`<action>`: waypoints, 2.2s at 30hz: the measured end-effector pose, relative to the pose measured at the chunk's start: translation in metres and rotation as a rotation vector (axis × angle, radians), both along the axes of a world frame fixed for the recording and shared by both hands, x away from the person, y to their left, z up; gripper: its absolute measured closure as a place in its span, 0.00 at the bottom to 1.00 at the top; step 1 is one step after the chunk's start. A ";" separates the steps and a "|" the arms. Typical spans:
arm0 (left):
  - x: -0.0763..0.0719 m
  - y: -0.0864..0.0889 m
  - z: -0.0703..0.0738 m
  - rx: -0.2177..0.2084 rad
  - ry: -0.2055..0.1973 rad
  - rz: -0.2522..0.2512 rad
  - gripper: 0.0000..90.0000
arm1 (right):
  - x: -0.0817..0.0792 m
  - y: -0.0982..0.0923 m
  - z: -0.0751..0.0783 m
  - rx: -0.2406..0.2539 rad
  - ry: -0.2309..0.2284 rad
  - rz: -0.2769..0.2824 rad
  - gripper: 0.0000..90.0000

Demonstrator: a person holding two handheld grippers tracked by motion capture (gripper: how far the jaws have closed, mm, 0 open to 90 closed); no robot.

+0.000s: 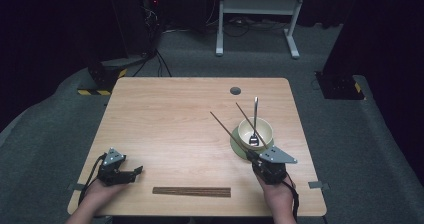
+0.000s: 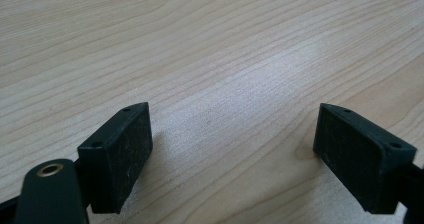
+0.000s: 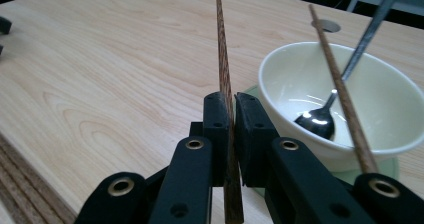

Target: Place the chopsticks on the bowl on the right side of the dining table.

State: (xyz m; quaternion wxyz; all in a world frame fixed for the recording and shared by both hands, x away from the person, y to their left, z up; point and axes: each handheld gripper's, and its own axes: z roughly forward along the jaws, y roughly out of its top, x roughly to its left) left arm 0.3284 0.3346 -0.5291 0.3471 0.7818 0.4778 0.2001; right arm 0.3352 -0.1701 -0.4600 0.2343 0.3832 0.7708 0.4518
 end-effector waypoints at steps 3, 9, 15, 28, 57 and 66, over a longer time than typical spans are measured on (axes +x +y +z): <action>0.000 0.000 0.000 -0.002 0.000 0.000 0.18 | 0.001 -0.004 0.001 0.002 -0.010 -0.024 0.93; 0.000 0.001 0.000 -0.003 0.000 -0.001 0.18 | 0.002 -0.010 0.000 -0.003 -0.020 -0.079 0.93; 0.000 0.001 0.000 -0.004 0.000 -0.002 0.18 | 0.004 -0.017 -0.001 -0.006 -0.023 -0.115 0.93; 0.000 0.000 0.000 -0.001 0.000 -0.002 0.18 | 0.010 -0.023 -0.005 -0.019 -0.003 -0.174 0.93; 0.000 0.000 0.000 0.005 -0.001 -0.002 0.18 | 0.018 -0.021 -0.011 -0.027 0.019 -0.211 0.93; 0.000 0.000 0.000 0.005 -0.001 -0.002 0.18 | 0.020 -0.020 -0.013 -0.032 0.023 -0.215 0.93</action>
